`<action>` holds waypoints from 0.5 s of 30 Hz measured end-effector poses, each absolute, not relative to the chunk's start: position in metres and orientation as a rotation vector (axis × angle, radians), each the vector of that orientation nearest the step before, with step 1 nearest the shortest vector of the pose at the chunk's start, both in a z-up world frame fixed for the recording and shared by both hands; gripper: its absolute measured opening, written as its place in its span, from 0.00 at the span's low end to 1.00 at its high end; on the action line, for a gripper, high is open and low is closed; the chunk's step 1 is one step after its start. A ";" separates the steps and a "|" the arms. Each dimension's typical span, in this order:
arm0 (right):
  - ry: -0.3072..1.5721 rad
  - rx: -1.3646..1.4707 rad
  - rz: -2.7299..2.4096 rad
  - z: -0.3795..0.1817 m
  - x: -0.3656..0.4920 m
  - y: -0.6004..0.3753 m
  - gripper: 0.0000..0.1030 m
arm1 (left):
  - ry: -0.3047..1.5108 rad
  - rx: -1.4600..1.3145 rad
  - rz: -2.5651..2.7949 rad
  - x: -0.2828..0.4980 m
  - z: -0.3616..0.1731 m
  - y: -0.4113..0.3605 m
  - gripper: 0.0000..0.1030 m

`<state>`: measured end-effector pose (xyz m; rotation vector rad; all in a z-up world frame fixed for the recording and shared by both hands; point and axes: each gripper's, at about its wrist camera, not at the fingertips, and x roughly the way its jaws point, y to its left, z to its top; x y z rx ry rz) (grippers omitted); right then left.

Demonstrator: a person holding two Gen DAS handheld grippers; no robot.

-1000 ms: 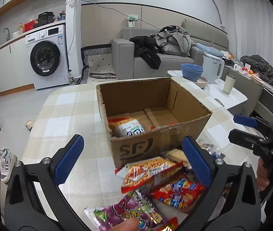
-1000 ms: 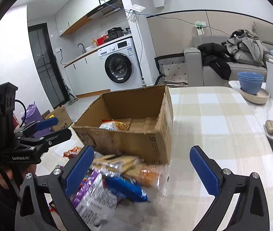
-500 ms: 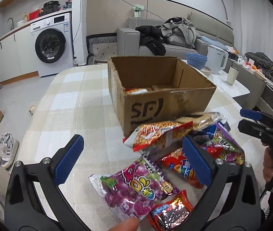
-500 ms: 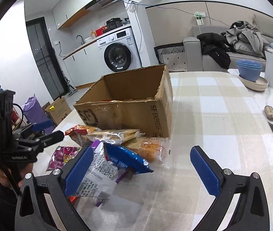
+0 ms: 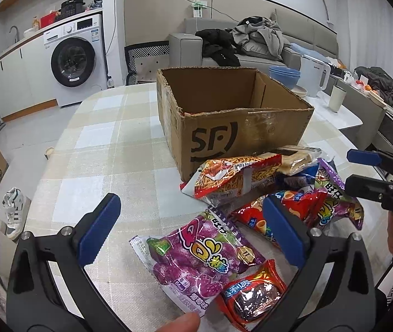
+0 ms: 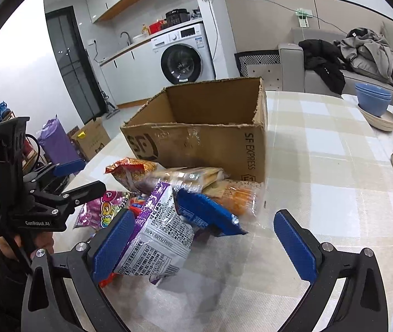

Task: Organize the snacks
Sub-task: 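Move both tools back toward the remaining snack pile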

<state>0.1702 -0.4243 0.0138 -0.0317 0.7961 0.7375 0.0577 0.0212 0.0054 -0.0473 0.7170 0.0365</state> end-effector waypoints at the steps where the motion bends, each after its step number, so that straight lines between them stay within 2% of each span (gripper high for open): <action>1: 0.806 -0.038 0.732 0.014 0.171 -0.425 0.99 | 0.722 -0.046 0.038 0.059 0.006 0.021 0.99; 12: 0.838 -0.048 0.802 0.018 0.163 -0.427 0.99 | 0.753 -0.041 0.022 0.066 0.001 0.017 0.99; 15: 0.845 -0.069 0.812 0.018 0.160 -0.425 0.96 | 0.758 -0.028 0.024 0.067 -0.001 0.015 0.99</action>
